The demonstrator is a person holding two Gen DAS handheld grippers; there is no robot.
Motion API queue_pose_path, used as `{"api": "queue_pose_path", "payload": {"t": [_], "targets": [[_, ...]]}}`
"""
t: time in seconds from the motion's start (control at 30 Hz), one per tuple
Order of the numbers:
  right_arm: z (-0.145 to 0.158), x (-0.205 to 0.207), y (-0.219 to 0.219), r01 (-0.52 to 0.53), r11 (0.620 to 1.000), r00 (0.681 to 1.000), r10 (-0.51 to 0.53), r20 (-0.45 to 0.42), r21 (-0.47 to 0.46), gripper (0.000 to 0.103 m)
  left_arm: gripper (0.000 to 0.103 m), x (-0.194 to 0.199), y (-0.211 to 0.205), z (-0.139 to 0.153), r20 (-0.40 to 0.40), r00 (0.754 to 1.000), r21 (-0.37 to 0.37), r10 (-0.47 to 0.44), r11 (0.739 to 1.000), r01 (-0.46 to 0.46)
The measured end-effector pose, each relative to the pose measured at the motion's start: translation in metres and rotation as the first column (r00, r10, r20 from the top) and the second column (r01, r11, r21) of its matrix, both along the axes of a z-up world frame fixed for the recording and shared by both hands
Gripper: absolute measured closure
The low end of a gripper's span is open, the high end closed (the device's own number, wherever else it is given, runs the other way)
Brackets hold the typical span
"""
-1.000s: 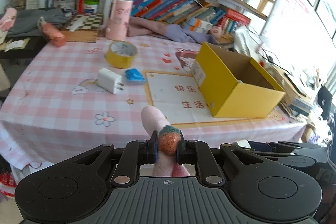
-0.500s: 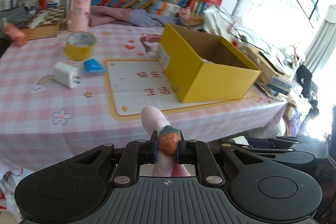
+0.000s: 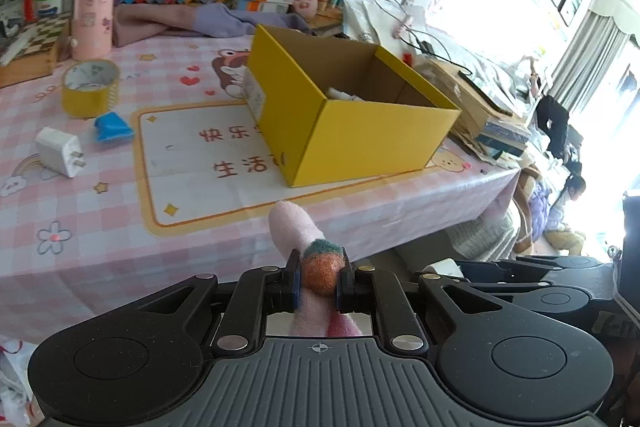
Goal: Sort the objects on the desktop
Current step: 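Lift the plush toy and white adapter and carry both toward the yellow box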
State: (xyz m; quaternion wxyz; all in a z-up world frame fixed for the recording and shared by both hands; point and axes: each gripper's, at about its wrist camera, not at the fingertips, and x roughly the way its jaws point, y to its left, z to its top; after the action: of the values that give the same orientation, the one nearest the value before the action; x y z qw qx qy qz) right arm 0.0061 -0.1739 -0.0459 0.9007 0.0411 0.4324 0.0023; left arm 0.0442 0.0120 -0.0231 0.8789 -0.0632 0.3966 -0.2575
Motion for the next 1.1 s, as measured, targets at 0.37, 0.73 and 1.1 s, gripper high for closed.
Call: {"api": "queue_pose_path", "payload": {"t": [0.37,0.73,1.1], "targets": [[0.0,0.019,-0.034,0.006,1.0,1.0,-0.006,0.0,-0.001,0.063,0.09,0.017,-0.041,0.005,0.02,0.999,0.022,-0.032,0.999,0.031],[0.01,0.059,-0.081,-0.046,0.999,0.998,0.045,0.051,0.019,0.063,0.09,0.044,-0.091,0.023,0.083,0.996,-0.004,-0.036,0.999,0.037],[0.062,0.109,-0.132,-0.096,0.991,0.969,0.071,0.237,0.096,0.063,0.089,0.088,-0.131,0.067,0.235,0.971,-0.063,0.033,0.998,-0.019]]}}
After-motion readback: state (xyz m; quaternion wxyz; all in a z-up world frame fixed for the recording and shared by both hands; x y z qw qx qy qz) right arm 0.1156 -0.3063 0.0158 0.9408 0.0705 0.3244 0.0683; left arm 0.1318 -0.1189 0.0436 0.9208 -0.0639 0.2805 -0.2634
